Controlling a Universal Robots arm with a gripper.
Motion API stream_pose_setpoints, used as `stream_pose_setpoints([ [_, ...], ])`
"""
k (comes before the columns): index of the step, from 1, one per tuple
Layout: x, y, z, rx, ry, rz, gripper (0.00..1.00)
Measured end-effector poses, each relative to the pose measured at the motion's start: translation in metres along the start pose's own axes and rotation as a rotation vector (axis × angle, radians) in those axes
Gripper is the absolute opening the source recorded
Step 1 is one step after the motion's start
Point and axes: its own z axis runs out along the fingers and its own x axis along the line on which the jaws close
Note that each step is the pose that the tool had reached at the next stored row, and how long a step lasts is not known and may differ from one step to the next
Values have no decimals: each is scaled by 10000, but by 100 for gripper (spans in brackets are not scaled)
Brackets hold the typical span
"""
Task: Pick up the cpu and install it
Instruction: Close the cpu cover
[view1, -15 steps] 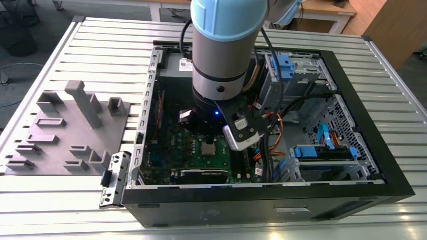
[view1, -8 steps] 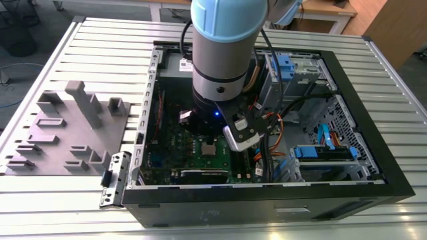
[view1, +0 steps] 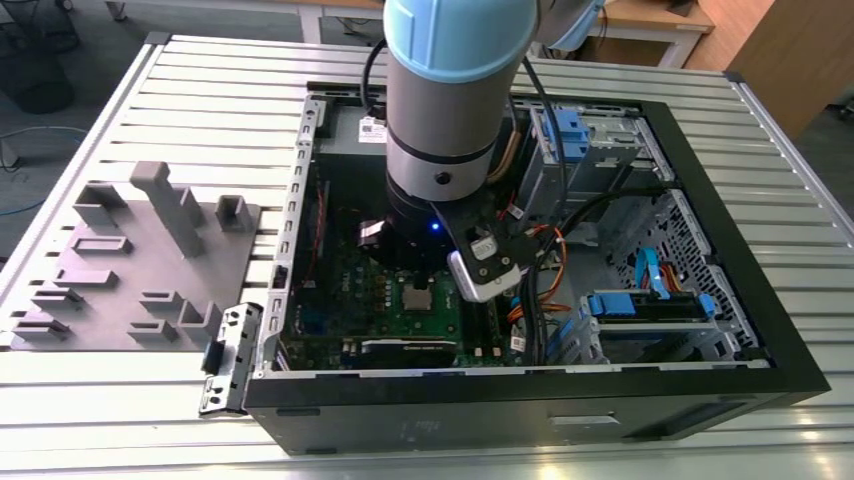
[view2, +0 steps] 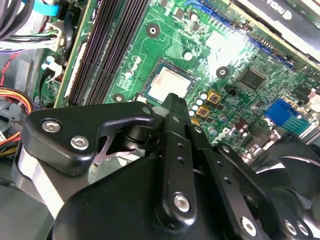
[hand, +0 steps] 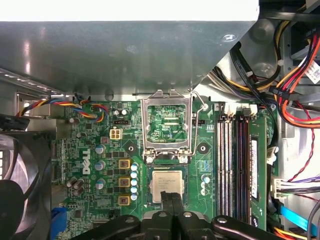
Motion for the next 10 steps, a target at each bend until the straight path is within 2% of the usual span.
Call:
stream_pose_setpoints([
  [10,-10,0,1,3,3,-51,11],
])
